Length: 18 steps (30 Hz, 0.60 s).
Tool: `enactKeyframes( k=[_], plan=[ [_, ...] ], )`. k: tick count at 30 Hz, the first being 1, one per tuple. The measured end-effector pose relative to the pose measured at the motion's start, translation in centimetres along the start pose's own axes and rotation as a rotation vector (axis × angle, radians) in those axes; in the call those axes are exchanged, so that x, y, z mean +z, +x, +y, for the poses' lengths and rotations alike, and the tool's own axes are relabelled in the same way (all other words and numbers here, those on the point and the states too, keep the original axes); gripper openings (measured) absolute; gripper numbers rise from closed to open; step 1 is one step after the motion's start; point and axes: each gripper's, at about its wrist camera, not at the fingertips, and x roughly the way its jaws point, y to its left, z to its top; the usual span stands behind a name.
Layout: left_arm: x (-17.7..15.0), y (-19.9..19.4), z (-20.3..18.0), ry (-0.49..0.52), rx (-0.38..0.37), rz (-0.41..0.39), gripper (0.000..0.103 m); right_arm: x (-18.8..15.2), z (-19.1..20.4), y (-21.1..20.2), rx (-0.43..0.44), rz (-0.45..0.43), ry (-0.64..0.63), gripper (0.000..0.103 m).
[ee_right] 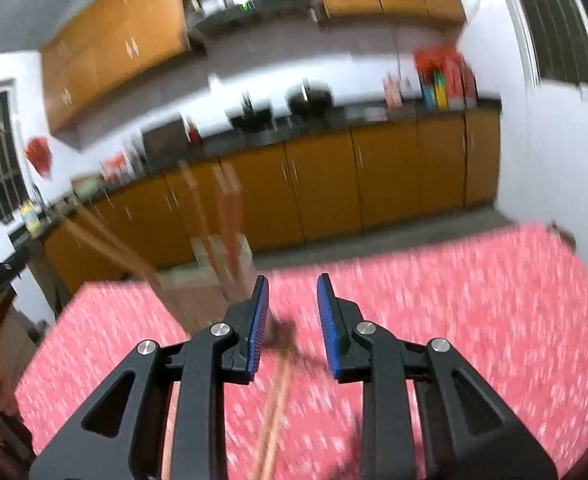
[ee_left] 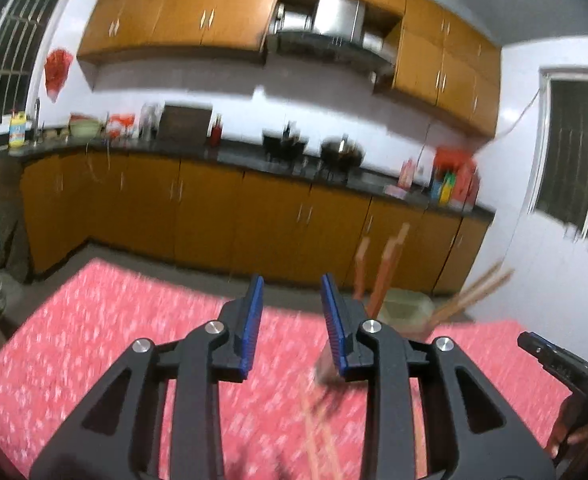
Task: Organize utensils
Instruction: 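Move both open grippers back down to the chopsticks on the cloth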
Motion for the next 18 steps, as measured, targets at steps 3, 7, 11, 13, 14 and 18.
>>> enactKeyframes(
  k=[3, 7, 11, 13, 14, 18],
  plan=[
    [-3.5, 1.8, 1.0, 0.008, 0.016, 0.132, 0.031, -2.8, -0.5, 2.9, 0.024, 0.144, 0.025, 0.026],
    [-7.4, 3.1, 0.9, 0.030, 0.007, 0.254, 0.031, -7.0, 0.4, 5.5, 0.067, 0.277, 0.019, 0.022],
    [-10.2, 3.8, 0.3, 0.050, -0.016, 0.334, 0.031, -9.0, 1.6, 6.4, 0.074, 0.320, -0.013, 0.022],
    [-11.4, 4.0, -0.1, 0.054, -0.027, 0.365, 0.031, -9.4, 2.2, 6.7, 0.069, 0.334, -0.016, 0.022],
    [-11.9, 4.0, -0.2, 0.055, -0.032, 0.378, 0.031, -9.9, 2.0, 6.7, 0.067, 0.338, -0.018, 0.020],
    [-13.1, 4.4, -0.9, 0.062, -0.043, 0.414, 0.031, -10.1, 2.1, 7.1, 0.045, 0.337, -0.036, 0.016]
  ],
)
